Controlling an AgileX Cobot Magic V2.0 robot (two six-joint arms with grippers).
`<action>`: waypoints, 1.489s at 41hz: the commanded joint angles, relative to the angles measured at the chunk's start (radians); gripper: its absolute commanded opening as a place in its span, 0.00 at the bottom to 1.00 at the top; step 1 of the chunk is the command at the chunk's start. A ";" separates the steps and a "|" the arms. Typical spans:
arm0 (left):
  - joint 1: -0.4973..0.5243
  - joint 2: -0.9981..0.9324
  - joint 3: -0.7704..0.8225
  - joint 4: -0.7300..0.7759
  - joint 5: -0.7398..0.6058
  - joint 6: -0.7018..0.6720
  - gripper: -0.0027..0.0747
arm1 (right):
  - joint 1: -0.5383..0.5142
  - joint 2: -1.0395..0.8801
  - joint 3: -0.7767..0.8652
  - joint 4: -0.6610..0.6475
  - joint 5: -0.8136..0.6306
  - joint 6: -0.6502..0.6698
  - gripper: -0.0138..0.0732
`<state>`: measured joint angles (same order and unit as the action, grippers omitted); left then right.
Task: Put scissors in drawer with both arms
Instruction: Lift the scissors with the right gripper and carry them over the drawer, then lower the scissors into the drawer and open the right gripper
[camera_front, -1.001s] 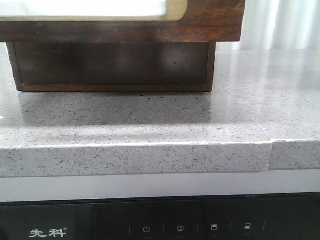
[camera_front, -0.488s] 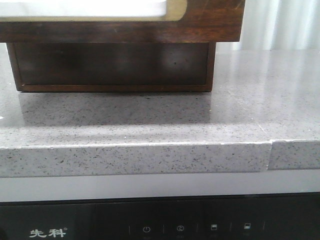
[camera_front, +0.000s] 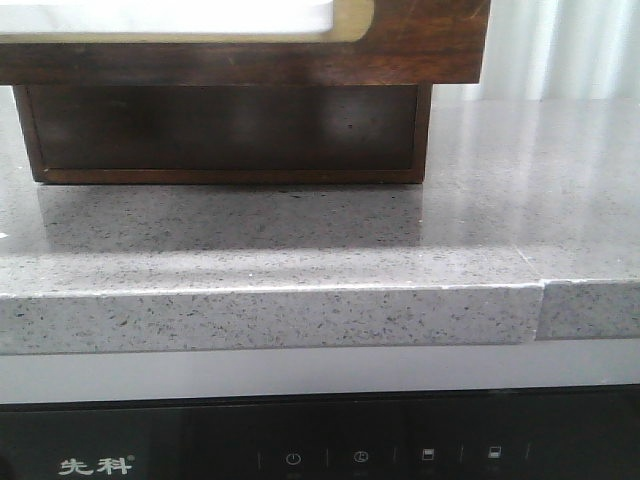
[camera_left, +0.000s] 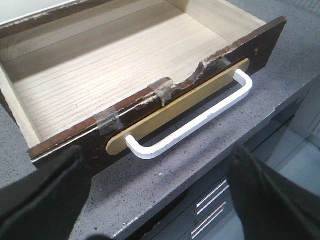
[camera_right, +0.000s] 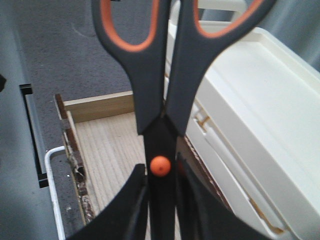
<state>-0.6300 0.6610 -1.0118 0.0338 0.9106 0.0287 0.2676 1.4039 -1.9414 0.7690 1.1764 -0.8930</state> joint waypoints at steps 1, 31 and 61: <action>-0.006 0.004 -0.035 0.000 -0.073 -0.008 0.74 | 0.061 0.018 -0.026 0.009 -0.093 -0.032 0.24; -0.006 0.004 -0.035 0.000 -0.073 -0.008 0.74 | 0.294 0.332 -0.026 -0.585 -0.105 -0.032 0.24; -0.006 0.004 -0.035 0.000 -0.073 -0.008 0.74 | 0.294 0.355 -0.026 -0.627 -0.113 -0.029 0.54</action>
<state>-0.6300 0.6610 -1.0118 0.0338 0.9106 0.0287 0.5622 1.8030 -1.9414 0.1424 1.1138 -0.9148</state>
